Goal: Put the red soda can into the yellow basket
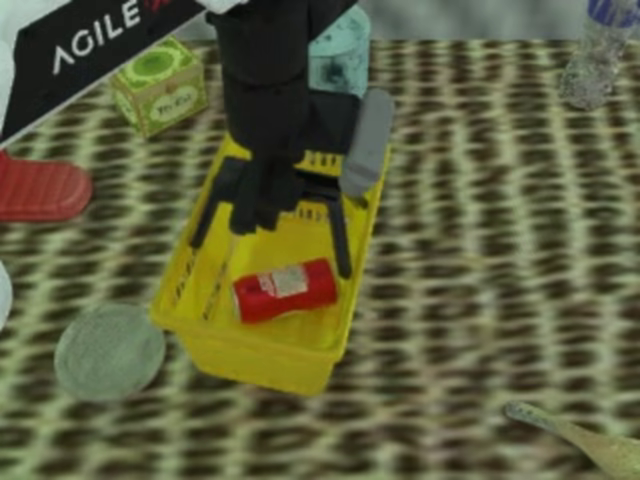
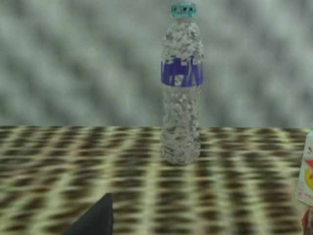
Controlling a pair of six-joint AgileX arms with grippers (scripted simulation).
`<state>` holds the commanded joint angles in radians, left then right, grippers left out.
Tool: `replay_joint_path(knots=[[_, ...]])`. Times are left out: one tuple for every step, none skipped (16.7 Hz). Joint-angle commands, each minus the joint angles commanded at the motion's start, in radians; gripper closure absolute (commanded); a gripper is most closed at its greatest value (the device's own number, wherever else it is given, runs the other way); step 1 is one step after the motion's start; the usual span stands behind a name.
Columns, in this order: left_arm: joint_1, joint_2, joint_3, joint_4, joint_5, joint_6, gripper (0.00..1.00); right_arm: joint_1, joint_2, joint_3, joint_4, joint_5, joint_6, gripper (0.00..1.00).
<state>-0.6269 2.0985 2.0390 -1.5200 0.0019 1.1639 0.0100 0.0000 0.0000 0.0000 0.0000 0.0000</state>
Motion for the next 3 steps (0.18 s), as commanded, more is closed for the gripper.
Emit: replay_joint_path(knots=[[0.008,-0.004,0.023,-0.025,0.0,0.005,1.0,0.0,0.0,0.0,0.0,0.0,0.0,0.0],[0.014,-0.008,0.037,-0.039,0.0,0.009,1.0,0.0,0.0,0.0,0.0,0.0,0.0,0.0],[0.016,-0.009,0.04,-0.042,0.0,0.009,1.0,0.0,0.0,0.0,0.0,0.0,0.0,0.0]])
